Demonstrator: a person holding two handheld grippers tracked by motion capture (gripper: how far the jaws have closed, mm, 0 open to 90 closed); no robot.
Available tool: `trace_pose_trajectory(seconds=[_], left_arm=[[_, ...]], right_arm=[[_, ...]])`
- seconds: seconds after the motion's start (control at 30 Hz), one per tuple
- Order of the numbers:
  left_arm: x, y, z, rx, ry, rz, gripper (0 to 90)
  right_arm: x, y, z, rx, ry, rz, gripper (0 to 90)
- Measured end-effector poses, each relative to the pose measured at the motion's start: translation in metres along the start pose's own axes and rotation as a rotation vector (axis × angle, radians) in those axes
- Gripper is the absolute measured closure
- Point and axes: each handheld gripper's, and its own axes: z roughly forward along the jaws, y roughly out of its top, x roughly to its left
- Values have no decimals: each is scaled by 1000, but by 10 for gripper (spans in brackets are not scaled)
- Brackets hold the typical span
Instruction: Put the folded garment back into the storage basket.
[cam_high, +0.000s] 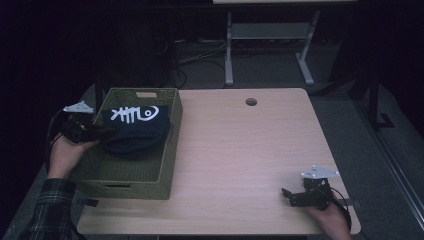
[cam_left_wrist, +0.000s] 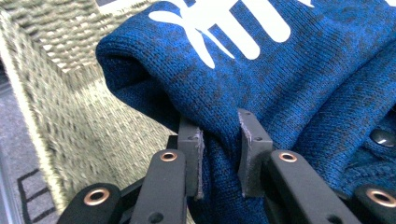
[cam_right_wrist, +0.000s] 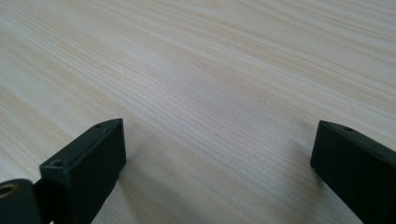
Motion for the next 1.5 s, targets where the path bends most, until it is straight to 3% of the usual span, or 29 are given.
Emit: trace_pose_trajectory(seconds=[0.2,0.93,1.0,1.17,1.27,1.5], left_arm=[[-1,-1,10,26,-15,17,741],[13,-10,28,90,-25,-24,741],[10,-9,32,122,-11,-3,740],[11,-8,36,137,1,-22,729],[9,-7,38,152,48,-18,656],[11,-7,36,137,89,-24,512]], right_arm=[[0,0,0,0,-1,1,30],[0,0,0,0,-1,1,30],[0,0,0,0,-1,0,30],[0,0,0,0,-1,0,30],[0,0,0,0,-1,1,30],[0,0,0,1,-1,1,30]])
